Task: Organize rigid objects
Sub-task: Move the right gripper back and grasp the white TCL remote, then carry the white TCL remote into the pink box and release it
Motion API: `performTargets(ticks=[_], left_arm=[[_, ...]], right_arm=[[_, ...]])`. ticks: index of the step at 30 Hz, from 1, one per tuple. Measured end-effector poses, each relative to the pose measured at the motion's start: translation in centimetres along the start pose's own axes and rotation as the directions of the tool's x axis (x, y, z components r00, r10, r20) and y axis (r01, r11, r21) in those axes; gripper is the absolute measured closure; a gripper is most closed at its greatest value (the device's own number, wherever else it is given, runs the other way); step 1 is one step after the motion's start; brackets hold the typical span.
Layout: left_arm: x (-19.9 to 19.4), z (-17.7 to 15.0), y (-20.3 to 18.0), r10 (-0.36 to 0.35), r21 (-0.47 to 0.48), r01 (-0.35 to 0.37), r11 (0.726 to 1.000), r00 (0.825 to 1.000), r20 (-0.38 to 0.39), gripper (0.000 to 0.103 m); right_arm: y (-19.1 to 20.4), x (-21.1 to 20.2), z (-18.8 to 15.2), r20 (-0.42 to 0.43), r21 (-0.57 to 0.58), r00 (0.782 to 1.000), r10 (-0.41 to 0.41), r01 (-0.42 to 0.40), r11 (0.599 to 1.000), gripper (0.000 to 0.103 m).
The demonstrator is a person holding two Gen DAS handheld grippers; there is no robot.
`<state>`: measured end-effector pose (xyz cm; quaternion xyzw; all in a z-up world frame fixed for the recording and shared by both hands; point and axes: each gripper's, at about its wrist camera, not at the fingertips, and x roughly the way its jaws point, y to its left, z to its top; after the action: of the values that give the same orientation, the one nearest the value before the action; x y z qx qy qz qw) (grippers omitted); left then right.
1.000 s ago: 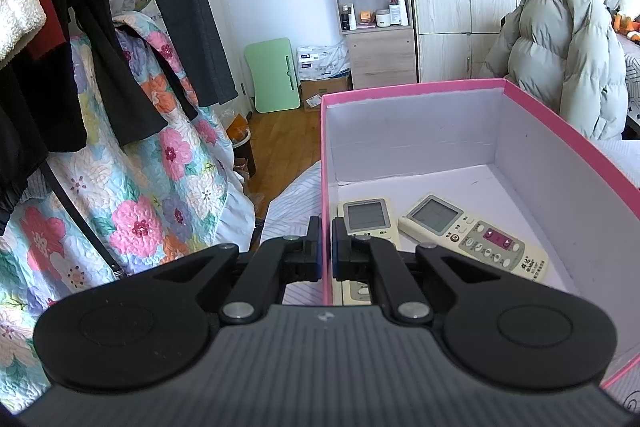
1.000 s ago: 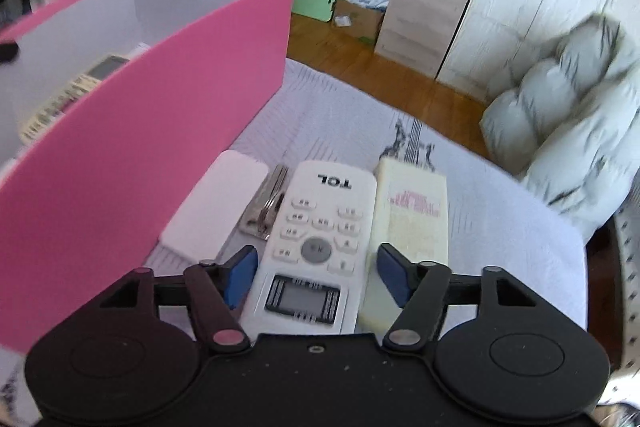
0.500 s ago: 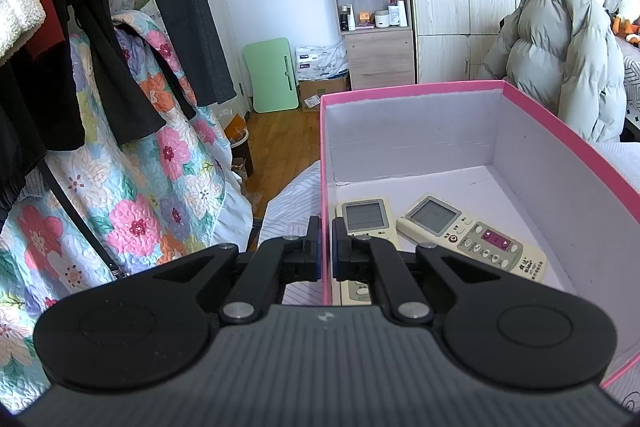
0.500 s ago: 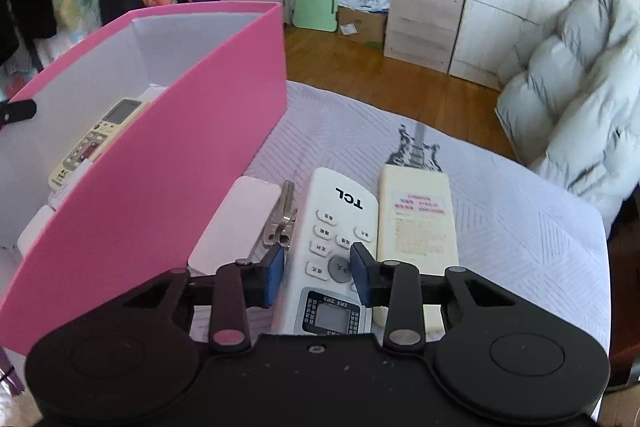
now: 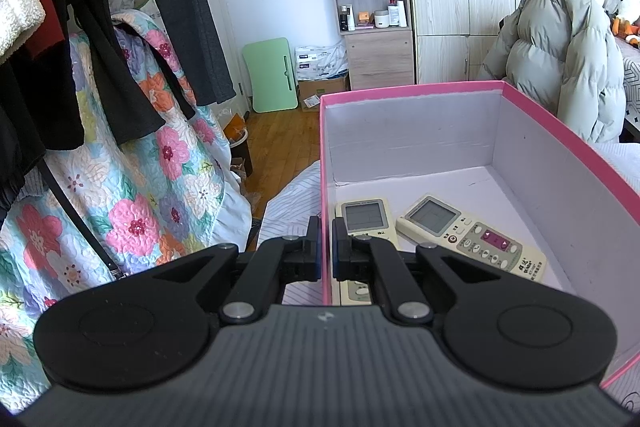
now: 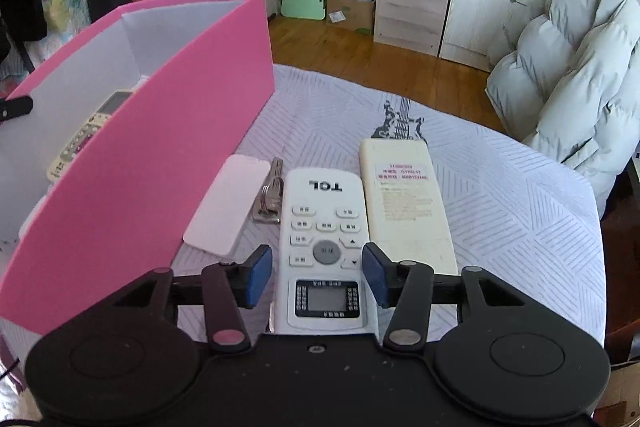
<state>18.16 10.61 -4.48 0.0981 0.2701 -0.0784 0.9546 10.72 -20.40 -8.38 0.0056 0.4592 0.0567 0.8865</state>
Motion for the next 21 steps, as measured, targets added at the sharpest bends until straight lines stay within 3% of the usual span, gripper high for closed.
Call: performTargets(ticks=[7, 12, 15, 21], left_arm=[[-0.01, 0.00, -0.02, 0.000, -0.001, 0.000, 1.000, 1.000, 0.000, 0.099], [0.01, -0.02, 0.09, -0.001, -0.003, 0.001, 1.000, 1.000, 0.000, 0.099], [0.01, -0.03, 0.12, 0.000, -0.001, 0.000, 1.000, 1.000, 0.000, 0.099], [0.01, -0.02, 0.08, 0.000, -0.003, 0.000, 1.000, 1.000, 0.000, 0.099]], right_arm=[[-0.43, 0.65, 0.28, -0.004, -0.004, 1.000, 0.030, -0.030, 1.000, 0.039], [-0.24, 0.68, 0.60, -0.006, 0.012, 0.998, 0.067, -0.067, 0.998, 0.048], [-0.17, 0.15, 0.53, -0.005, 0.022, 0.995, 0.100, -0.100, 0.995, 0.047], [-0.32, 0.88, 0.40, -0.043, 0.040, 0.998, 0.056, -0.054, 0.998, 0.039]])
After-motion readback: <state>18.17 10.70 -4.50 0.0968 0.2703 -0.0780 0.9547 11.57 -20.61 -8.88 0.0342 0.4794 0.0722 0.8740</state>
